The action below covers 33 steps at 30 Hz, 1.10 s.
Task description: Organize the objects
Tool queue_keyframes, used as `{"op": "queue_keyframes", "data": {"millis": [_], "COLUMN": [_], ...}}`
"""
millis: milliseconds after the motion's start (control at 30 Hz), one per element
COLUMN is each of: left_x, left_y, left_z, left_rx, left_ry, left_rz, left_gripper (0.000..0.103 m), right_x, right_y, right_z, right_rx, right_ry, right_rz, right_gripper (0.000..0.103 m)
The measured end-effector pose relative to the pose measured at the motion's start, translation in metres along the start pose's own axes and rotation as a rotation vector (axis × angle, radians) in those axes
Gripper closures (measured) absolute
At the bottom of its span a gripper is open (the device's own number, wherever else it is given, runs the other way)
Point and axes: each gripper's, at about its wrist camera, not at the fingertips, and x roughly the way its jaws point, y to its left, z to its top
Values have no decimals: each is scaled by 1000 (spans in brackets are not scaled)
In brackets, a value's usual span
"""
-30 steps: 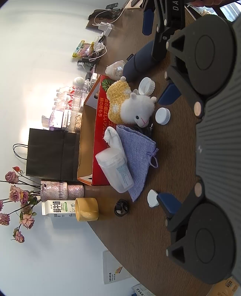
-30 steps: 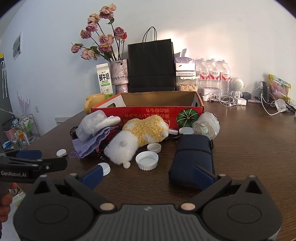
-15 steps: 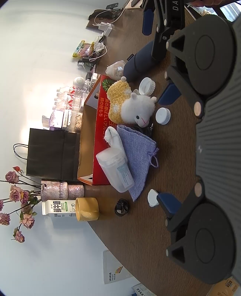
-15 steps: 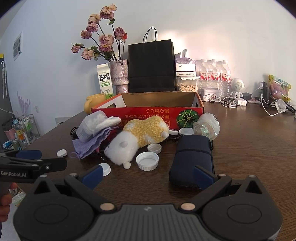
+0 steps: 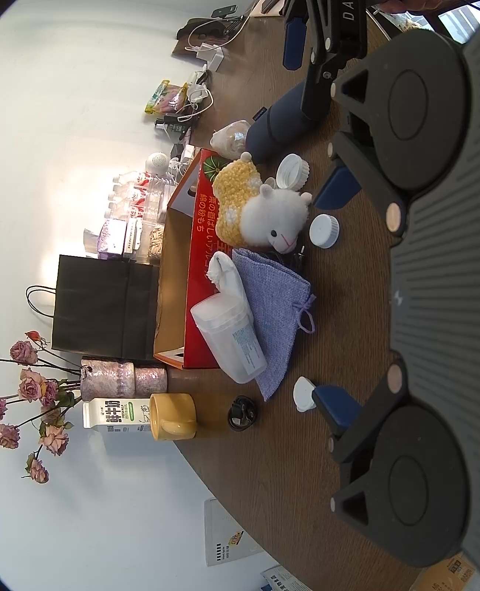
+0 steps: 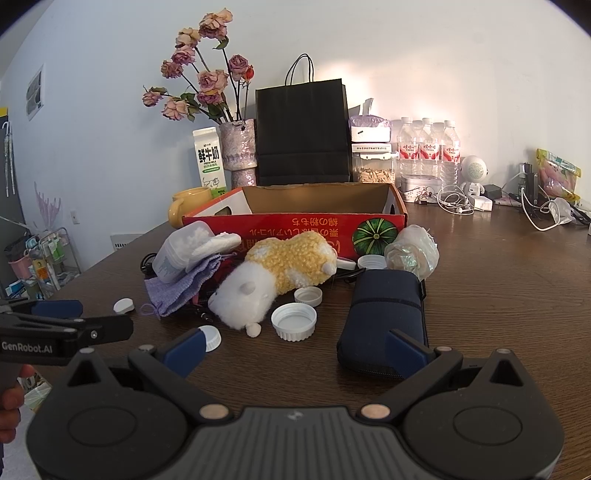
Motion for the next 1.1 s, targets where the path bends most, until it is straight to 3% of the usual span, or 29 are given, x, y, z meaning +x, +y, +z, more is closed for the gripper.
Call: {"op": "queue_keyframes", "data": {"millis": [1100], "left_x": [-1], "left_y": [1], "left_z": [0], "left_rx": [-1], "left_ry": [1], "left_rz": [0], "left_gripper": [0], "right_x": [-2], "right_y": [0], "right_z": [1], "right_rx": [3], "right_ry": [-2], "right_rz": [-2], "right_gripper": [0]}}
